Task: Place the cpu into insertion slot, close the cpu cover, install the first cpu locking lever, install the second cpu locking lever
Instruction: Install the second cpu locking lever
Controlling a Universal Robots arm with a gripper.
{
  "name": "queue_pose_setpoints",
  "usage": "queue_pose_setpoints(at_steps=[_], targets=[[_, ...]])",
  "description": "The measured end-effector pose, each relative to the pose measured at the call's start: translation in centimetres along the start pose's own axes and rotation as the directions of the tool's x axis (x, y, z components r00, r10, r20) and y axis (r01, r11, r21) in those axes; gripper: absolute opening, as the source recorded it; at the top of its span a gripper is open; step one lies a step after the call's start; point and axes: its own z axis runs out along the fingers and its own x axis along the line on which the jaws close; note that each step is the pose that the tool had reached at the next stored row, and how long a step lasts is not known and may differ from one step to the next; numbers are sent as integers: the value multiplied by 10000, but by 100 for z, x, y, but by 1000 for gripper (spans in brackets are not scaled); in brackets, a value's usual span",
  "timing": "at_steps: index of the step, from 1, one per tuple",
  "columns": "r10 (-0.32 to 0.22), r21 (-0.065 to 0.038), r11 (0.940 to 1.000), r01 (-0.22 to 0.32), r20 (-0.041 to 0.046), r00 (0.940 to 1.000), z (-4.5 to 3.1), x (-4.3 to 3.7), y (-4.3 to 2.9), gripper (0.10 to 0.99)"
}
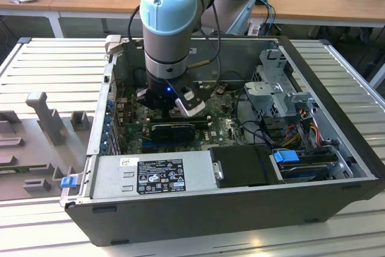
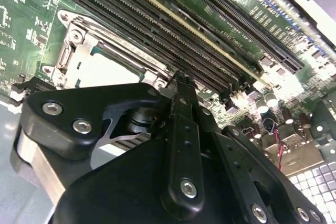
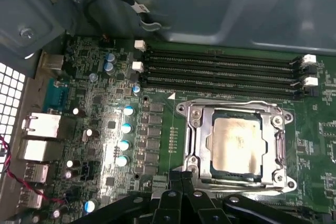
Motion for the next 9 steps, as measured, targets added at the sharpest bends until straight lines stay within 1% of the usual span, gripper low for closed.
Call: queue_pose_setpoints(at_steps=[2,3,5,6,7,9], targets=[[-4,-78,10000,4,6,10000,15,3,-8,106],[-9,-142,9999,9,11,10000,32,5,-14,106],[-15,-219,9998,15,18,10000,52,8,-19,106],[-20,-277,9996,21,19,10000,62,19,-22,106],[-22,-295,9996,22,21,10000,63,22,-23,106],[-21,-298,9996,22,24,10000,28,22,-14,106]])
